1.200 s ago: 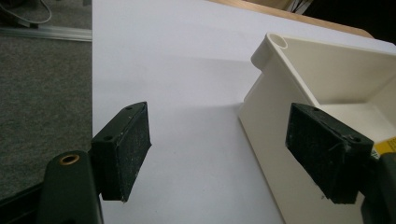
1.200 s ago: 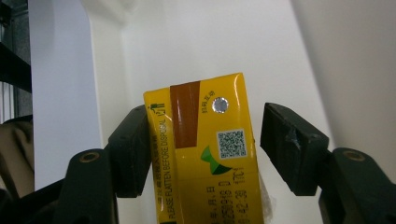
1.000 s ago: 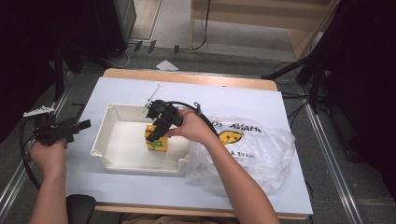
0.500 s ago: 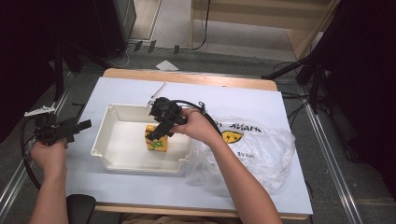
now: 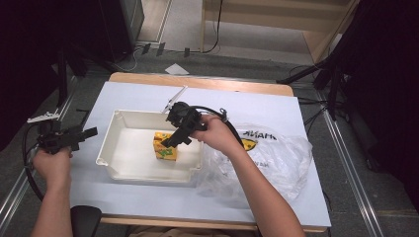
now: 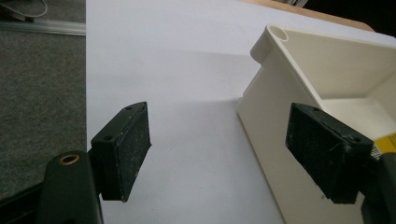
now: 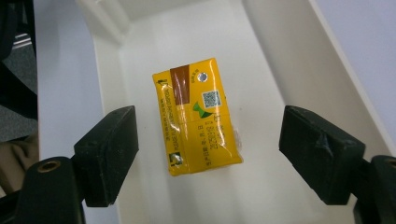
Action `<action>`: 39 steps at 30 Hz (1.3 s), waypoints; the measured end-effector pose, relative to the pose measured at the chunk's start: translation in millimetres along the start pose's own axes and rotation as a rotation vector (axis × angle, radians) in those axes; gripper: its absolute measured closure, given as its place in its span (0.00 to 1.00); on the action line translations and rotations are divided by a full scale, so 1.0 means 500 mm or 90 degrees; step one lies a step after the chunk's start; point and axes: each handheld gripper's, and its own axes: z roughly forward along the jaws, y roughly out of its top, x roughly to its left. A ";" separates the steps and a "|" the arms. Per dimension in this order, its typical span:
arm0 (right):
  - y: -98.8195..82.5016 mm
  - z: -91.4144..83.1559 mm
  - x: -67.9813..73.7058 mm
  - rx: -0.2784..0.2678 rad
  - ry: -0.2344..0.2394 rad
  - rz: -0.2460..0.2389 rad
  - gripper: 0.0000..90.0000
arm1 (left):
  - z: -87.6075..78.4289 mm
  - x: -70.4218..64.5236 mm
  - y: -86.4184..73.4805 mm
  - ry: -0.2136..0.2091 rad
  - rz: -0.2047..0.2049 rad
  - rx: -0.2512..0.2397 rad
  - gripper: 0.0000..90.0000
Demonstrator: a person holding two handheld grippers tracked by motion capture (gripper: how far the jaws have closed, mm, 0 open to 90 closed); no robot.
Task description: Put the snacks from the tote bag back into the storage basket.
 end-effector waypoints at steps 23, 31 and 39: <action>-0.073 -0.044 -0.009 -0.031 -0.013 0.010 0.23 | 0.004 -0.001 -0.001 -0.001 0.004 0.010 0.26; -0.108 -0.060 -0.009 -0.035 -0.021 0.035 0.23 | 0.005 -0.004 -0.001 0.001 0.003 0.012 0.26; -0.142 -0.079 -0.012 -0.049 -0.029 0.052 0.23 | 0.000 -0.002 -0.004 0.001 0.001 0.011 0.26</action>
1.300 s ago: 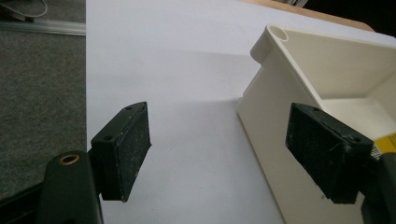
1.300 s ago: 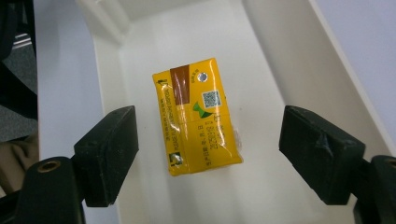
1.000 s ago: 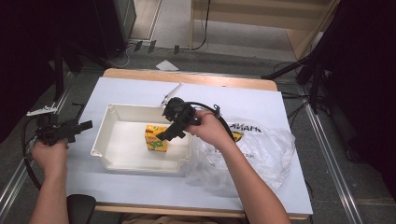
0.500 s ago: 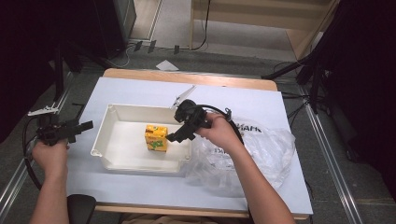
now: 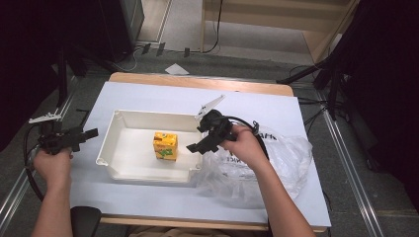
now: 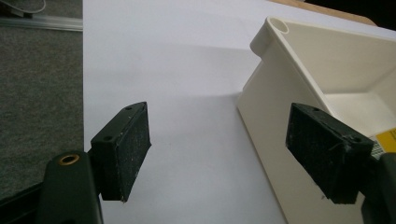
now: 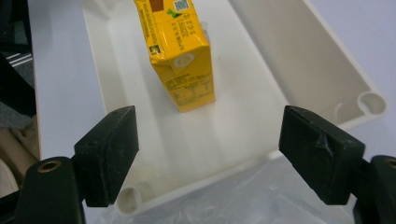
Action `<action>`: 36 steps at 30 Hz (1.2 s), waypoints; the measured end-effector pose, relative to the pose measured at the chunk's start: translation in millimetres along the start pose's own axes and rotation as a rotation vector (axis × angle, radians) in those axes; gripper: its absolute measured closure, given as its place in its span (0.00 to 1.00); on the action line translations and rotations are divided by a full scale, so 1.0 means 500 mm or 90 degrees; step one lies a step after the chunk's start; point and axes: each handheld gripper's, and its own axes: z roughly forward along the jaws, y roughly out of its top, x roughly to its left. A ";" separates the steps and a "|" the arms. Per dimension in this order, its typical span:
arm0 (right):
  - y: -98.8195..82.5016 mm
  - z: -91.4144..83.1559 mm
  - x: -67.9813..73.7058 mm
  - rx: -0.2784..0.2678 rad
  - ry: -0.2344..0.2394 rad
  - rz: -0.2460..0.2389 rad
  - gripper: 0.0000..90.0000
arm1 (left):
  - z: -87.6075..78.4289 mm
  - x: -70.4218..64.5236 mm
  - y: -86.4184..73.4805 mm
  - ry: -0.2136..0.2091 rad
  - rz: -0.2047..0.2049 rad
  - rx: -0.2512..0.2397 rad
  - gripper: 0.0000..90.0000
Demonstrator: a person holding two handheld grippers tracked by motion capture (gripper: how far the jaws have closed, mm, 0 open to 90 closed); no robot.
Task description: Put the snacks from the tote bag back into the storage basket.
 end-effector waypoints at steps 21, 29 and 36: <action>-0.093 -0.068 -0.036 -0.027 -0.054 0.053 0.23 | -0.001 0.000 -0.002 -0.007 0.002 0.000 0.25; -0.128 -0.086 -0.057 -0.036 -0.068 0.083 0.23 | 0.001 0.001 -0.002 -0.008 0.000 0.005 0.25; -0.159 -0.098 -0.081 -0.039 -0.079 0.095 0.23 | 0.002 0.002 -0.002 -0.009 0.000 0.010 0.25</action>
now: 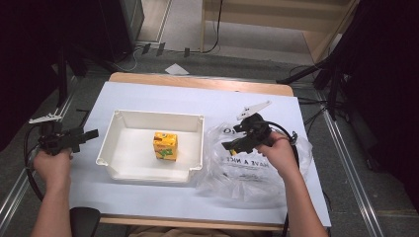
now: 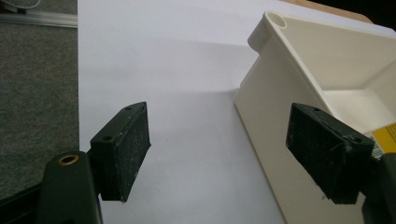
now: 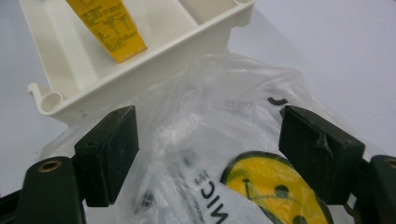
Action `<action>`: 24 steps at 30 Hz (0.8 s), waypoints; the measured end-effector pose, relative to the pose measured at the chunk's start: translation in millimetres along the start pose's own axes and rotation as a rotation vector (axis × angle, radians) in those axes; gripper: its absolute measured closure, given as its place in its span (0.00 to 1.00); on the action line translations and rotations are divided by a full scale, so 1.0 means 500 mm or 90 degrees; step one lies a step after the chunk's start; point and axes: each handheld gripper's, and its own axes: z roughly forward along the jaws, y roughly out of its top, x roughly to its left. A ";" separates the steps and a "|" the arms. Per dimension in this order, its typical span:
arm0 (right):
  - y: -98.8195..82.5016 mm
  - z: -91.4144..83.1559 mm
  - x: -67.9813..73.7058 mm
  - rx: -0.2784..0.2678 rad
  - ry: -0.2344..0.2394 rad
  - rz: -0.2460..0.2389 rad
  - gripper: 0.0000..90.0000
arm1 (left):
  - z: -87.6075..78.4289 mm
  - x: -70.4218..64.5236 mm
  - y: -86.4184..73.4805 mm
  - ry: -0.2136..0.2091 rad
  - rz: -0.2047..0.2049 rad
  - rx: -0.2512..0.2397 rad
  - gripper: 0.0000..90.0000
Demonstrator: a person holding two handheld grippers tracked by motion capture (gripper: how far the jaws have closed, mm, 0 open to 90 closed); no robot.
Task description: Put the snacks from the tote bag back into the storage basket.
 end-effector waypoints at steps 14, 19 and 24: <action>-0.036 0.005 -0.052 0.009 -0.016 0.051 0.24 | 0.012 0.000 0.000 -0.006 -0.008 0.025 0.25; -0.037 0.006 -0.055 0.013 -0.016 0.057 0.24 | 0.014 0.000 -0.001 -0.004 -0.007 0.033 0.25; -0.037 0.009 -0.056 0.015 -0.014 0.054 0.24 | 0.013 0.000 -0.002 -0.004 -0.008 0.035 0.25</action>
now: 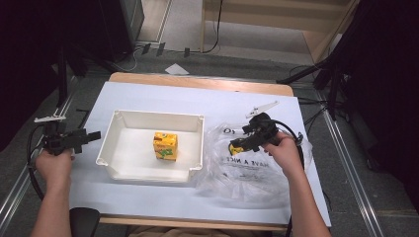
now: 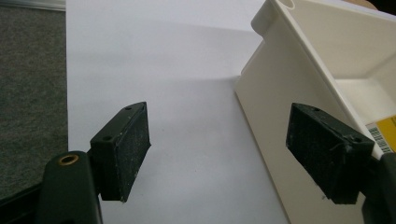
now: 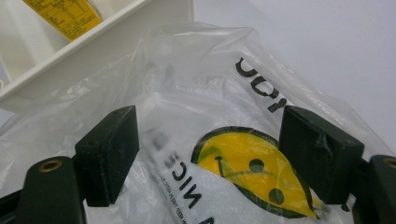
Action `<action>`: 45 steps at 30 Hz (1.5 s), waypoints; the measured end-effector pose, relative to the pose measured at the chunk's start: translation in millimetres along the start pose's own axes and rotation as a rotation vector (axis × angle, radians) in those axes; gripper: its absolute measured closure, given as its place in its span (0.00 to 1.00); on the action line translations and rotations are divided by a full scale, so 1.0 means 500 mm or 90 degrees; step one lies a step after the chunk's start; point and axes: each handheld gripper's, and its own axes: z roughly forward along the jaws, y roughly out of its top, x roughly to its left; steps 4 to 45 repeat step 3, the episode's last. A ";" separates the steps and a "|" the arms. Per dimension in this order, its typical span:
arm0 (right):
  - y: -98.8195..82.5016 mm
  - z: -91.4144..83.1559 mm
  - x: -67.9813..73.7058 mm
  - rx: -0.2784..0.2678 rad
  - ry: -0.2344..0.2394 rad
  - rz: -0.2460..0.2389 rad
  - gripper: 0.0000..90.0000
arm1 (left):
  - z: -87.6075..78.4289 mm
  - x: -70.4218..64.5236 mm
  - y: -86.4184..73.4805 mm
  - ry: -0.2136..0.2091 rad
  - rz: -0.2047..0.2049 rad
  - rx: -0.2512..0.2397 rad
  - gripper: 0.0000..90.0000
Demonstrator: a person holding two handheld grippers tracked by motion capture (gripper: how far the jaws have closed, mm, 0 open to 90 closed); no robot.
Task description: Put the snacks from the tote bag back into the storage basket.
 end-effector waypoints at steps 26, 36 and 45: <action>0.001 0.002 0.002 -0.004 0.004 -0.006 0.24 | 0.000 0.000 0.000 0.000 -0.001 0.000 0.25; 0.001 0.002 0.002 -0.004 0.004 -0.006 0.24 | 0.000 0.000 0.000 0.000 -0.001 0.000 0.25; 0.001 0.002 0.002 -0.004 0.004 -0.006 0.24 | 0.000 0.000 0.000 0.000 -0.001 0.000 0.25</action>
